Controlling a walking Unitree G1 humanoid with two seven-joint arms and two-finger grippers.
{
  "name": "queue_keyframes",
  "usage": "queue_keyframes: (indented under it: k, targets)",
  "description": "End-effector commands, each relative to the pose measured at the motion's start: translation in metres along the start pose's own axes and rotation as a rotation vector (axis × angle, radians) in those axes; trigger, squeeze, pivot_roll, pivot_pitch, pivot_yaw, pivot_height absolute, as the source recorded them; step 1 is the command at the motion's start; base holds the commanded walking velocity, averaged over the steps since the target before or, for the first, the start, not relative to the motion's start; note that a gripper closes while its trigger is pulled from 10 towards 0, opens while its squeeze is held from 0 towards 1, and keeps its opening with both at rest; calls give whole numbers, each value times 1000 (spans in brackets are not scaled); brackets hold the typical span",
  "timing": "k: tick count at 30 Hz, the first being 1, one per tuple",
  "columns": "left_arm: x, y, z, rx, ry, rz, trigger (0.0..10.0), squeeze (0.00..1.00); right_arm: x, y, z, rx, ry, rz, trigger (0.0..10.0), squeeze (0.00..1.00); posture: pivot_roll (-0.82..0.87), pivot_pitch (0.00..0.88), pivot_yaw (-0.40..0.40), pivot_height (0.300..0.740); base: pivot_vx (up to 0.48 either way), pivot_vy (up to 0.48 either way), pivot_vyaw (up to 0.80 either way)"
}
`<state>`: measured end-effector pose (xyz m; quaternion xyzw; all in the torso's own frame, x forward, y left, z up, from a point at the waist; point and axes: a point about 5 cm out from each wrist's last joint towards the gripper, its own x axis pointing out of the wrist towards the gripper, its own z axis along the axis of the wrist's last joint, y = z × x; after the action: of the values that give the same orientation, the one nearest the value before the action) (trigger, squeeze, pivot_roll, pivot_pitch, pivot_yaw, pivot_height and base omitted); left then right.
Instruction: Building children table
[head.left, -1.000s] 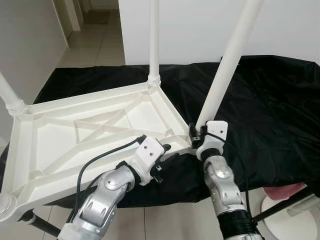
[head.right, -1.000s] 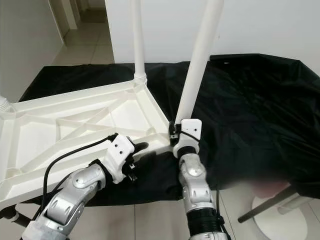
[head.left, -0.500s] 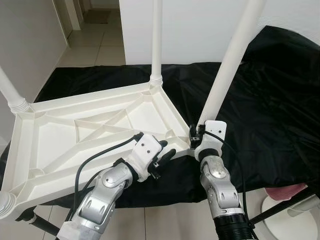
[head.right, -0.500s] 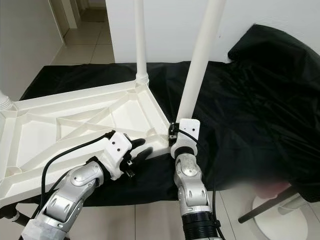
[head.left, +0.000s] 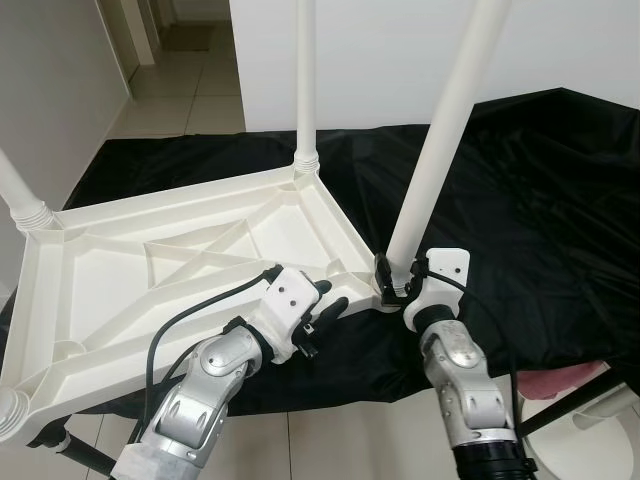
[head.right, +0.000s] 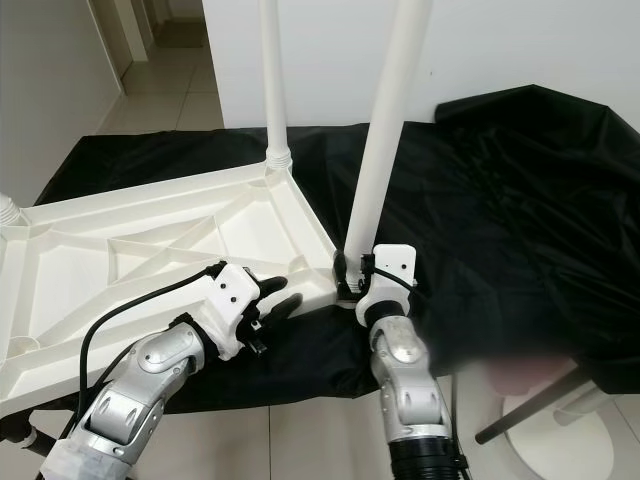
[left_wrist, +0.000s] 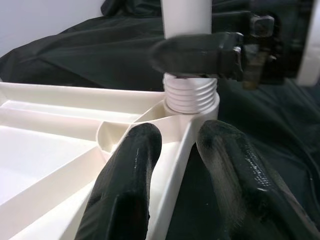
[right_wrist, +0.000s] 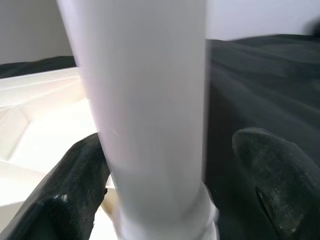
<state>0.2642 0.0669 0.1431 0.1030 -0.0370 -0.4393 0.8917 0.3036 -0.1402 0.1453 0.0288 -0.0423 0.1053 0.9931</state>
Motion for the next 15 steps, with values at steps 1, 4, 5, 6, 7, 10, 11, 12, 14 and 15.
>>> queue_keyframes:
  k: [1, 4, 5, 6, 7, 10, 11, 12, 14, 15]
  targets:
    - [-1, -1, -3, 14, 16, 12, 10000, 0, 1, 1, -2, 22, 13, 40, 10000, 0, -24, 4, 30, 740, 0, 0, 0]
    - [0, -2, -4, 3, 20, 11, 10000, 0, 4, -5, -3, -16, 14, 70, 10000, 0, -23, 8, 31, 740, 0, 0, 0]
    - [1, -3, -4, -1, 21, 10, 10000, 0, 6, -8, -4, -24, 17, 102, 10000, 0, -24, 10, 35, 740, 0, 0, 0]
    - [1, -3, -4, -6, 22, 8, 10000, 0, 8, -11, -4, -44, 19, 141, 10000, 0, -24, 10, 35, 740, 0, 0, 0]
    - [1, -4, -4, -10, 23, 7, 10000, 0, 10, -13, -4, -61, 20, 180, 10000, 0, -25, 15, 41, 740, 0, 0, 0]
    - [2, -4, -3, -9, 24, 6, 10000, 0, 14, -17, -5, -88, 29, 220, 10000, 0, -24, 16, 43, 740, 0, 0, 0]
    - [2, -5, -3, -9, 24, 5, 10000, 0, 15, -18, -5, -94, 32, 234, 10000, 0, -24, 16, 43, 740, 0, 0, 0]
    - [2, -5, -3, -7, 24, 5, 10000, 0, 17, -19, -5, -93, 32, 254, 10000, 0, -23, 18, 44, 740, 0, 0, 0]
    - [2, -6, -3, -41, 23, -19, 10000, 0, 19, -19, -6, -108, 37, 284, 10000, 0, -23, 18, 44, 740, 0, 0, 0]
    - [2, -6, -3, -41, 23, -19, 10000, 0, 19, -19, -6, -108, 37, 284, 10000, 0, -23, 18, 44, 740, 0, 0, 0]
